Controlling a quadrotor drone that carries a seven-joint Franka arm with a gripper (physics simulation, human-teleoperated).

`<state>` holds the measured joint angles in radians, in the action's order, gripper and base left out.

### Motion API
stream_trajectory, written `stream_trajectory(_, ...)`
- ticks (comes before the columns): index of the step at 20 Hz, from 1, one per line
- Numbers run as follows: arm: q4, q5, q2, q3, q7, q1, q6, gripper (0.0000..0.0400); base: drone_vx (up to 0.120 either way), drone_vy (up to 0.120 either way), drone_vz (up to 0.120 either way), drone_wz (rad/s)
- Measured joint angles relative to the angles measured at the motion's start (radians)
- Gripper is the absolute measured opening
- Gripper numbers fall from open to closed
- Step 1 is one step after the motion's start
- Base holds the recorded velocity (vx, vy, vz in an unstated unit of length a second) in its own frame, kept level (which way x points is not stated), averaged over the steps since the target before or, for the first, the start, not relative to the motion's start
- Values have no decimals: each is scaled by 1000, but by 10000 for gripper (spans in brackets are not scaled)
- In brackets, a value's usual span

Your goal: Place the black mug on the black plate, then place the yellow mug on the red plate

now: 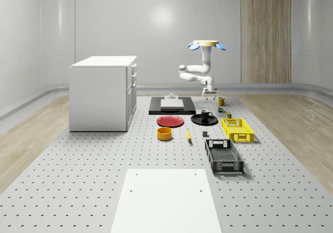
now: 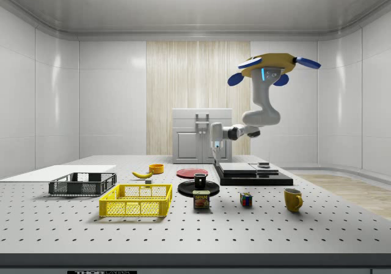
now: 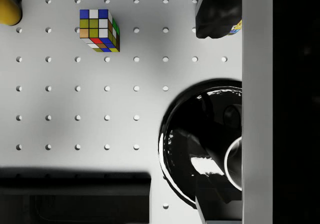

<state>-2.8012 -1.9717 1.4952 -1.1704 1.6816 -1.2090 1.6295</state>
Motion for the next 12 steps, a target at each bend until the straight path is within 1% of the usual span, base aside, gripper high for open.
stream_trajectory(12, 0, -1, -3, 0, -1, 1, -3, 400, -120, 120, 0, 0)
